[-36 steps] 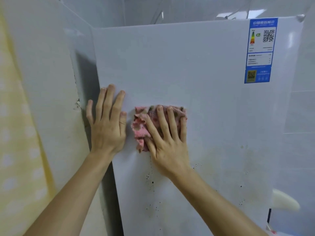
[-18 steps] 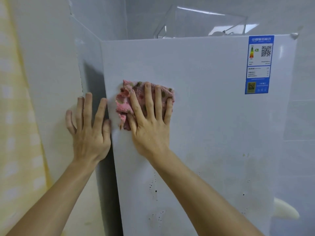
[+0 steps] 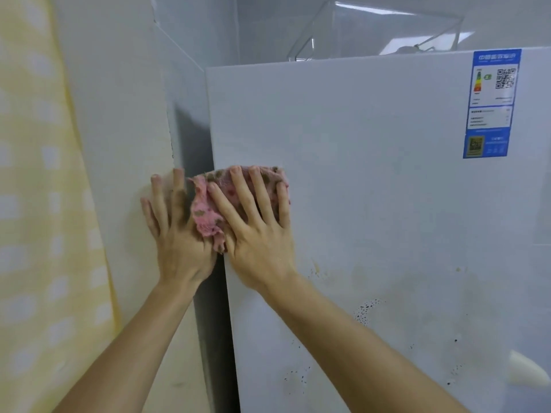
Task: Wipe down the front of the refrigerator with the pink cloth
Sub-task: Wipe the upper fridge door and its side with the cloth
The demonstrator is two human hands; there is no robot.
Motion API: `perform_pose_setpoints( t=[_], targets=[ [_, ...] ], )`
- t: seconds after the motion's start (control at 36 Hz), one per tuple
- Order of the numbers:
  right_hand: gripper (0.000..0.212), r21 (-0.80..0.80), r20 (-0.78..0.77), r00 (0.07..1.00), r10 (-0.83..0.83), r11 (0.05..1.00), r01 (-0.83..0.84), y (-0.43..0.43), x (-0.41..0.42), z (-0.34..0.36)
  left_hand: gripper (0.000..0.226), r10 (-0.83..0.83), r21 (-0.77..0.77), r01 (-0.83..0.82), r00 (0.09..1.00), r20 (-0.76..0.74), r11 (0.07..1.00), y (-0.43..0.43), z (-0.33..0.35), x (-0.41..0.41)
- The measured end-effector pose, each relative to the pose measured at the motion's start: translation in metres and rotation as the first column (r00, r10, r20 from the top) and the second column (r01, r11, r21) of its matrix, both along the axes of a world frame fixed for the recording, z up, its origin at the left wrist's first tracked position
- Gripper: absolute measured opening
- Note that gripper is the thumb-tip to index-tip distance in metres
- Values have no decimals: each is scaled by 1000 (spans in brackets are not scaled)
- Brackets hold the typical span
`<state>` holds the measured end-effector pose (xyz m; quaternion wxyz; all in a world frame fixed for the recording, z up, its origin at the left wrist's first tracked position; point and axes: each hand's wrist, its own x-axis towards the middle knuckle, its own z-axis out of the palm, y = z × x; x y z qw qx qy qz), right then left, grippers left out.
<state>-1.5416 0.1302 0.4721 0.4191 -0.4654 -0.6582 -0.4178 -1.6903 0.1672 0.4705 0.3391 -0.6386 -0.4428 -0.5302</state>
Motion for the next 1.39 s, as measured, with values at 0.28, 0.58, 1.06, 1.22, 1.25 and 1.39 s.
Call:
perform_pose_setpoints(
  t=[0.28,0.58,1.06,1.22,1.25,1.39],
  targets=[
    [60,-49,13,999,-46,998,46,-9,8,-64,87,50,-49,-56,991,-128,997,-2,-27,-7],
    [58,84,-75,997,-26,996,32,-10,58,-22,61,-52,92,64,991,-124,994,-18,-19,30],
    [55,55,39,997,-60,997,58,-20,121,-59,60,-131,116,147,982,-133,982,-21,-37,88],
    [53,162,-92,995,-37,985,52,-17,137,8,59,-91,136,105,991,-100,985,-25,-31,94],
    [53,175,-143,989,-45,982,70,-17,140,23,57,-90,139,102,992,-90,985,-26,-30,96],
    [55,191,-243,969,-48,977,96,-15,147,31,56,-98,143,105,994,-56,984,-28,-21,109]
  ],
)
